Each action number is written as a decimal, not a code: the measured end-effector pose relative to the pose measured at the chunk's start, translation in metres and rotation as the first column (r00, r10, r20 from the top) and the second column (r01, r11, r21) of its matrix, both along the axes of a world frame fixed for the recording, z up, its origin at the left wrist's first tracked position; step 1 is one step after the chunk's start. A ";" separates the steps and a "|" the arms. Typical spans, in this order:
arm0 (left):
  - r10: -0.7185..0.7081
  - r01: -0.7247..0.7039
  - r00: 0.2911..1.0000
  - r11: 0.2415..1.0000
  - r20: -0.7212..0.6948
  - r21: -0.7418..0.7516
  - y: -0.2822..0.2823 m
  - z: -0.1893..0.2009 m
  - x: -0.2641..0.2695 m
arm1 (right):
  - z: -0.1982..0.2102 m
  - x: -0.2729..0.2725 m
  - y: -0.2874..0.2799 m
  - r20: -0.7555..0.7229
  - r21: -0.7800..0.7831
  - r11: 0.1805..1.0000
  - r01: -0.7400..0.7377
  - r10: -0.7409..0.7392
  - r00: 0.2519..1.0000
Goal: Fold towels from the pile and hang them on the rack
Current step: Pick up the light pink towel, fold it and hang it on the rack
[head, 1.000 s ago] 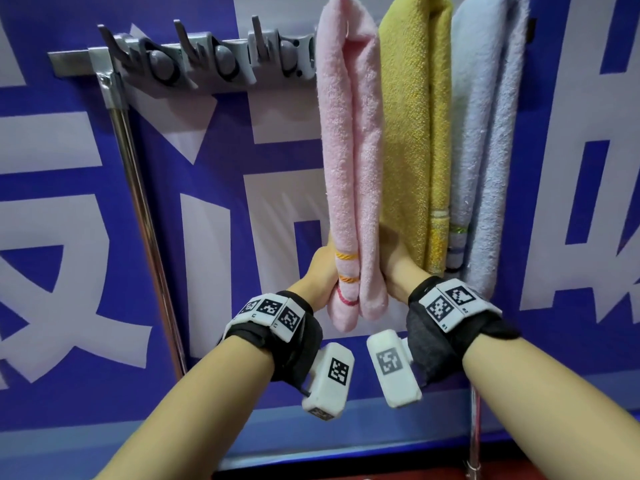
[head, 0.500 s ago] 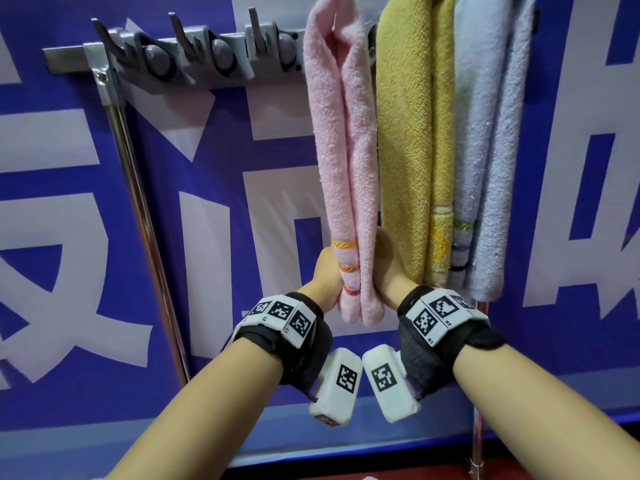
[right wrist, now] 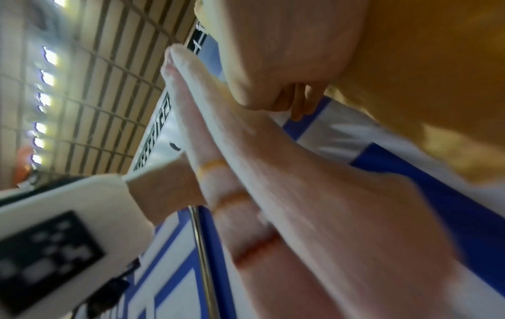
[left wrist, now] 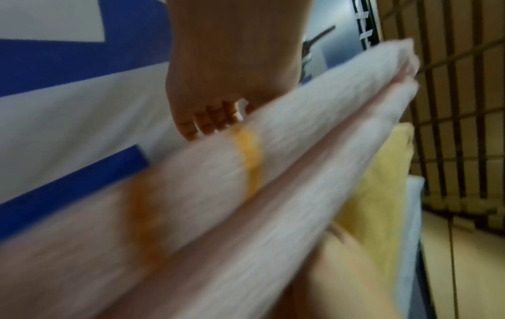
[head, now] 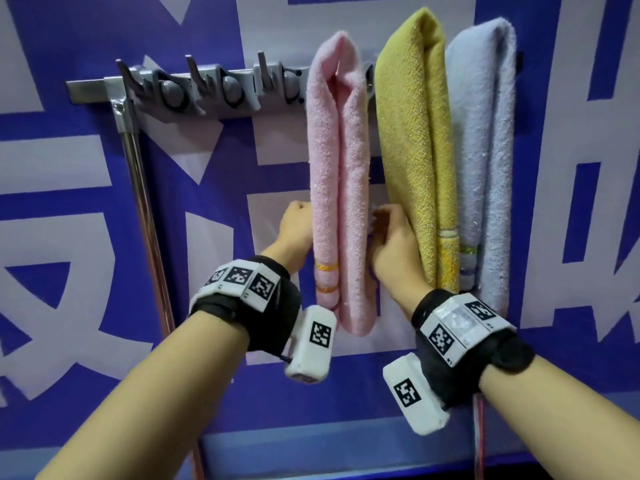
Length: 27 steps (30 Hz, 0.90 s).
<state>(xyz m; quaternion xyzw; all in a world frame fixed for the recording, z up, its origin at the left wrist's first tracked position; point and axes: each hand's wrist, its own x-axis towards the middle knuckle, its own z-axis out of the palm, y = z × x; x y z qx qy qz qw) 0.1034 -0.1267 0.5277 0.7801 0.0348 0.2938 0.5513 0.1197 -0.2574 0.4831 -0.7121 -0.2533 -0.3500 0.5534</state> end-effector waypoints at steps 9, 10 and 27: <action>-0.129 0.118 0.892 0.992 0.432 0.054 -0.018 0.108 -0.058 | 0.112 -0.047 -0.009 0.032 -0.085 0.971 -0.224 0.227 0.973; -0.168 0.129 0.884 0.985 0.436 0.117 -0.021 0.111 -0.061 | 0.119 -0.047 -0.008 0.054 -0.125 0.972 -0.197 0.205 0.977; -0.091 -0.205 0.918 0.725 0.386 0.658 -0.027 0.138 -0.066 | 0.191 -0.043 -0.012 0.319 -0.219 0.951 0.216 -0.140 0.937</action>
